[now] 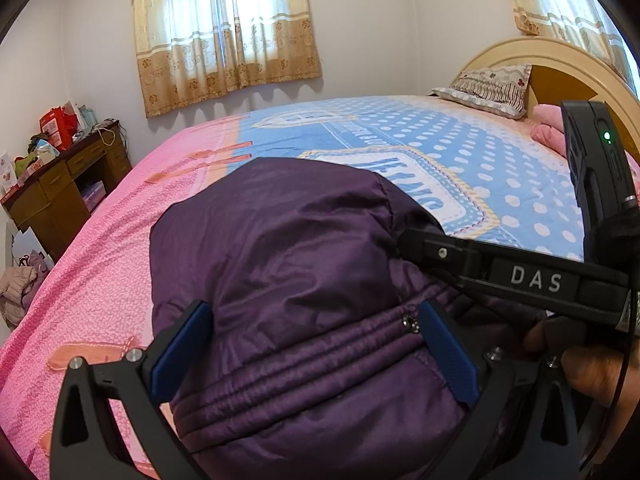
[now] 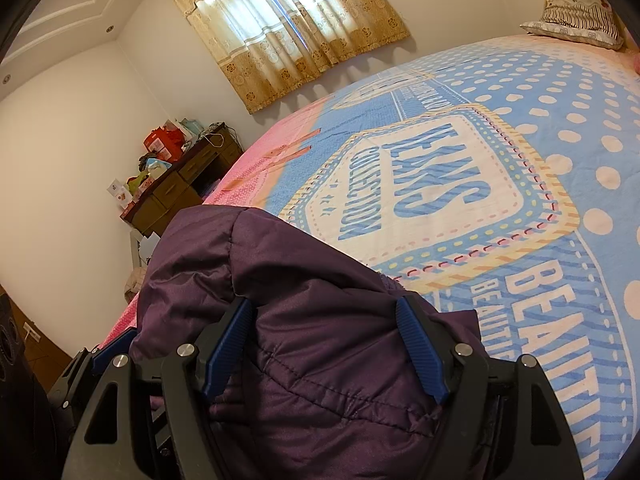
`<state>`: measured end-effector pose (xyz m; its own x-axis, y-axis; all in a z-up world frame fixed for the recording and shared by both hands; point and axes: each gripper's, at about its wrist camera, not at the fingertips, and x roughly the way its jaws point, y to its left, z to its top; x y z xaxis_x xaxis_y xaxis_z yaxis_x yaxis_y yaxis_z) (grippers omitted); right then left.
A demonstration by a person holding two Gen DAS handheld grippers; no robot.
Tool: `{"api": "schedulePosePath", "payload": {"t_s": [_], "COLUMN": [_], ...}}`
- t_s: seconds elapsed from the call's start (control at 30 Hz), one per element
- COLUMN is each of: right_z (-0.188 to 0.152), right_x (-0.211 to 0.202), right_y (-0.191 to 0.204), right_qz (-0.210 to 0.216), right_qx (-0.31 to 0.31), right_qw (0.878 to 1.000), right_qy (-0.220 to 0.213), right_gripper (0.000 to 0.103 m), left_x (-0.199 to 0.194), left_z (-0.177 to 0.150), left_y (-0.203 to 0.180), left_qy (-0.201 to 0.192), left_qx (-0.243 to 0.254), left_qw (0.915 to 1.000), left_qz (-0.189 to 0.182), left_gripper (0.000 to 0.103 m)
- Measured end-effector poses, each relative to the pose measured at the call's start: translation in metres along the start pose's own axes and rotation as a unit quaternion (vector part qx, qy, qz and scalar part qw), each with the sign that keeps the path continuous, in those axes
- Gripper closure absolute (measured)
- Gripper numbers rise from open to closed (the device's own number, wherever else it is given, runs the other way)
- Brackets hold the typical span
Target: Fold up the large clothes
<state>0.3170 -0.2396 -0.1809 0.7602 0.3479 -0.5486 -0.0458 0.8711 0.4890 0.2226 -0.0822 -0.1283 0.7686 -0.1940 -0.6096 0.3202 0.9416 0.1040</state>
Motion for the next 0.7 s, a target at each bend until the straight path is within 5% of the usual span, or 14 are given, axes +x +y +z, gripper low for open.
{"api": "schedulePosePath", "payload": {"t_s": [0.7], "right_z": [-0.0005], "right_x": [0.0048], "right_y": [0.0009], "right_qz": [0.000], "right_qx": [0.000], "right_qw": [1.000], "right_qy": [0.003], "right_gripper": [0.027], "left_x": [0.0029], "left_z": [-0.0008], "left_y": [0.0007], "left_qy": [0.000], "left_qx": [-0.003], "left_qw": [1.0000], "left_qz": [0.001], "left_gripper": [0.000]}}
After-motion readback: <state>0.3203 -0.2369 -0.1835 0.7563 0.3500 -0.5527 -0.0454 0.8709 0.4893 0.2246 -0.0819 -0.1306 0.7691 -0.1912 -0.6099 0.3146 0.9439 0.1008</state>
